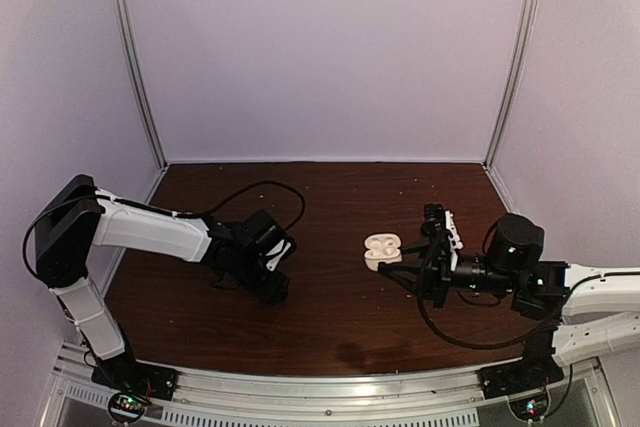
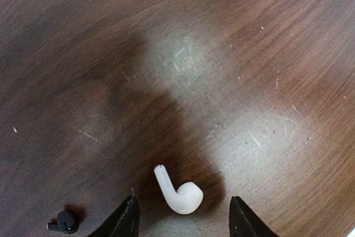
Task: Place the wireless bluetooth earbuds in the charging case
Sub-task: Pick up the left earbud from the center of the board.
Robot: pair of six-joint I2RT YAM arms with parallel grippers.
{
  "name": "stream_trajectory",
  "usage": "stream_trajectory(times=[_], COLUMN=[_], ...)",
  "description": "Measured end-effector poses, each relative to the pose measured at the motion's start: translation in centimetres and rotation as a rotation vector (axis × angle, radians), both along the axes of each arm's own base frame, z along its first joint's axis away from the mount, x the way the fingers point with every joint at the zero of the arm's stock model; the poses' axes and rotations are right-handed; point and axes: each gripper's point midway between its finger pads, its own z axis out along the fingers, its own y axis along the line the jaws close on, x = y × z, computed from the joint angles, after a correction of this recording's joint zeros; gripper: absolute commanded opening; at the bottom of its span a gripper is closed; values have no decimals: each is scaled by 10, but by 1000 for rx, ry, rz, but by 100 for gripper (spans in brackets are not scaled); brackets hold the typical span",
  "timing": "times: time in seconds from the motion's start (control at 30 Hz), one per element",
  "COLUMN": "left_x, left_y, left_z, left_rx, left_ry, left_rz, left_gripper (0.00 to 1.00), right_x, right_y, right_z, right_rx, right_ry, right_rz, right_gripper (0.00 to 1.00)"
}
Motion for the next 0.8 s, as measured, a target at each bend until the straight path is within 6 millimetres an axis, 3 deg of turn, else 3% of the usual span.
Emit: stream_trajectory(times=[0.33,0.8], left_x=[12,12], left_y=[1,7], left_z=[-6,-7], left_rx=[4,-6], left_ry=[-40,-69], left_rz=[70,76], left_gripper=[41,41], right_x=[4,7], right_y=[-1,-3], right_z=[-2,-4], right_rx=[-7,-13], right_ry=[3,6], right_rz=[-19,-32], right_gripper=[0,0])
